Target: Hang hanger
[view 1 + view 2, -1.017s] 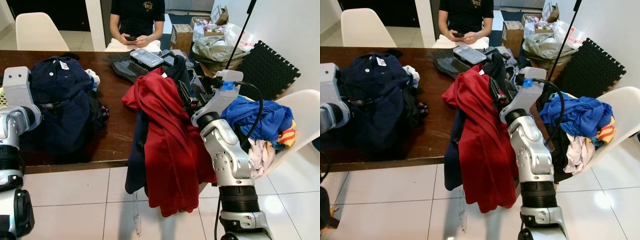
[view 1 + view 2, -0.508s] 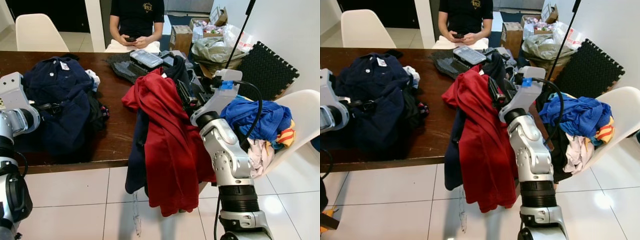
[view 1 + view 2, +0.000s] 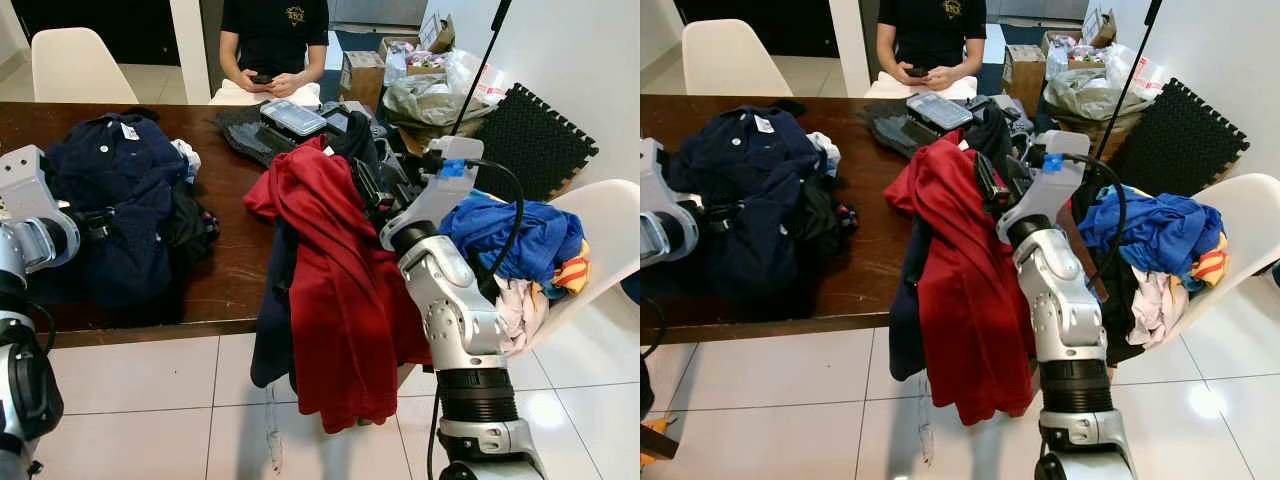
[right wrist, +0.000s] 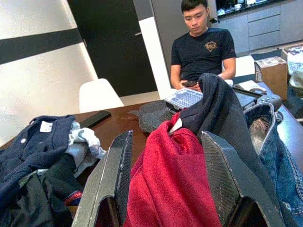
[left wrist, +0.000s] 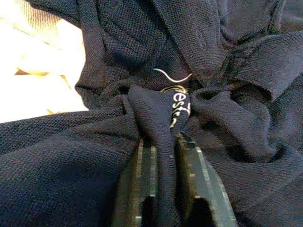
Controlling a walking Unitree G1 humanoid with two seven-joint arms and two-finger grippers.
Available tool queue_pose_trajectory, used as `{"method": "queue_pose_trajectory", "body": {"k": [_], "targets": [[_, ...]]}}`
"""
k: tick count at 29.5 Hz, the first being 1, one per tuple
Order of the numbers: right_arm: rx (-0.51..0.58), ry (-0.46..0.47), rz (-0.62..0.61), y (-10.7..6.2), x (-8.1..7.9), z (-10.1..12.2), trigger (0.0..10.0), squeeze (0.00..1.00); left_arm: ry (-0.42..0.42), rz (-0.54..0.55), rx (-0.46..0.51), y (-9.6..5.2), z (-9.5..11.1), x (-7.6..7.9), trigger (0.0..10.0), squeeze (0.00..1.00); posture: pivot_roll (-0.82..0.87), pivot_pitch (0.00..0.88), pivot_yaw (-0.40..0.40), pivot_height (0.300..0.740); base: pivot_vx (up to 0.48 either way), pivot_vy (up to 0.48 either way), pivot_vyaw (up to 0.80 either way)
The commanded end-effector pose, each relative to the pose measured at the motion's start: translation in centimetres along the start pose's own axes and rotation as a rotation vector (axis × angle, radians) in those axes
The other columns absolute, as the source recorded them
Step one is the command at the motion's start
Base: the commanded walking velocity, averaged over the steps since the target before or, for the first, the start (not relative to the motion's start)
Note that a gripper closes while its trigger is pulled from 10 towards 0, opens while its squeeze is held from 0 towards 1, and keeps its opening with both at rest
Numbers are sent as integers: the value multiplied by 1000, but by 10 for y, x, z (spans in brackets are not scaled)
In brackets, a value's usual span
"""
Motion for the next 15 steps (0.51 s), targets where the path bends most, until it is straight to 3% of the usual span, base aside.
{"method": "queue_pose_trajectory", "body": {"k": [1,8,9,11,13,15], "targets": [[-8,6,4,1,0,-3,10000,0,-27,23,-50,1,-12,-9,0,0,80,112,-82,740,0,0,0],[-5,8,3,1,0,-3,10000,0,-26,52,17,-3,4,-12,0,0,84,101,-82,740,0,0,0],[-3,9,3,2,0,-2,10000,0,-34,57,83,-7,19,-10,0,0,84,101,-82,740,0,0,0],[-3,9,3,2,0,-2,10000,0,-34,57,83,-7,19,-10,0,0,84,101,-82,740,0,0,0],[0,11,3,2,0,-2,10000,0,-16,64,232,-17,50,-5,0,0,85,91,-84,740,0,0,0],[0,11,3,2,0,-2,10000,0,-16,64,232,-17,50,-5,0,0,85,91,-84,740,0,0,0]]}}
Point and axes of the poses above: a point about 5 cm out from each wrist's last joint towards the gripper, its own y axis pointing out of the wrist towards the gripper, its own z axis along the axis of the wrist's last joint, x = y × z, the point moved 5 cm from there along y, pointing out of the wrist towards the gripper, and after that the axes turned 3 degrees about y, right-handed, at the moved point
